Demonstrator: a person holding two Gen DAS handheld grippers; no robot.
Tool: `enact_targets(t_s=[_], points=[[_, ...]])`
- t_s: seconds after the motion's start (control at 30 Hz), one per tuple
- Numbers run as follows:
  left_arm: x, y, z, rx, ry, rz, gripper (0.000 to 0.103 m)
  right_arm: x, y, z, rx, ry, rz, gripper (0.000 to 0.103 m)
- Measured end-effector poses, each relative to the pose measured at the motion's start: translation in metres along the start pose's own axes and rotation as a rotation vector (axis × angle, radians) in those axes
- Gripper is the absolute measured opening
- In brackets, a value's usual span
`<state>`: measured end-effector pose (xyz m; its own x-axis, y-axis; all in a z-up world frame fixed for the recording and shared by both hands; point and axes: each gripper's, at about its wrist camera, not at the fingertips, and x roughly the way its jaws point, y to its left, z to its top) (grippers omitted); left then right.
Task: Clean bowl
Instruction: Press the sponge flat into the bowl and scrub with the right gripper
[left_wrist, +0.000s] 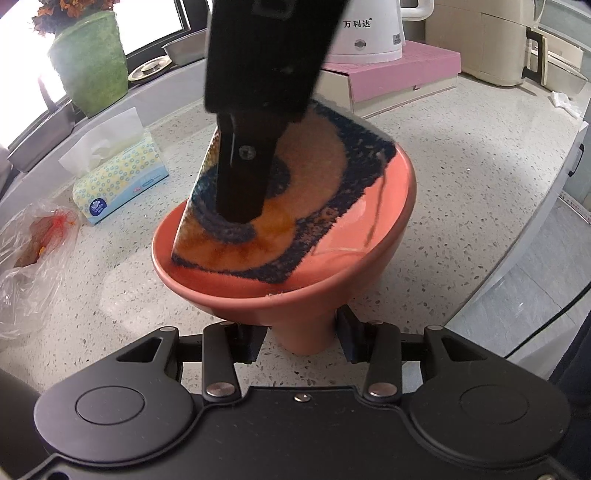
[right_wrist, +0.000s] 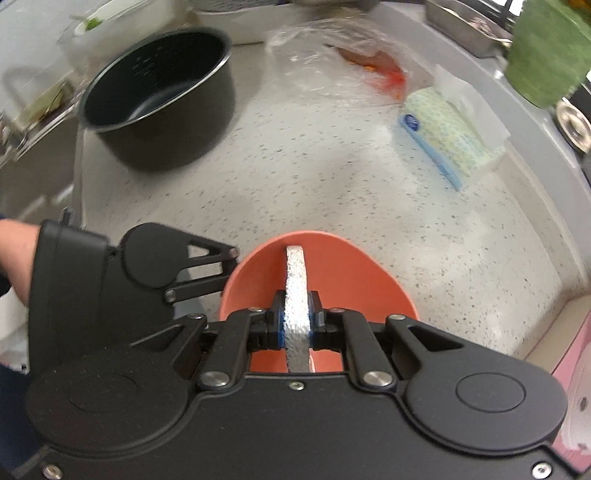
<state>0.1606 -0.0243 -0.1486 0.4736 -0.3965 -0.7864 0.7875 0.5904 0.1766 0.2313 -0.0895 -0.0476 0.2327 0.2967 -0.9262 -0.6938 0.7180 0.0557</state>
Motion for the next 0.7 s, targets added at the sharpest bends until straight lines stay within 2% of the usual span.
enact_targets(t_s=[0.3, 0.7], points=[[-0.009, -0.014, -0.004, 0.002, -0.003, 0.002, 0.041, 0.0, -0.026, -0.009, 0.143, -0.046, -0.044, 0.012], [-0.005, -0.011, -0.002, 0.007, -0.006, 0.004, 0.041, -0.008, -0.038, -0.026, 0.222, -0.059, -0.071, 0.012]])
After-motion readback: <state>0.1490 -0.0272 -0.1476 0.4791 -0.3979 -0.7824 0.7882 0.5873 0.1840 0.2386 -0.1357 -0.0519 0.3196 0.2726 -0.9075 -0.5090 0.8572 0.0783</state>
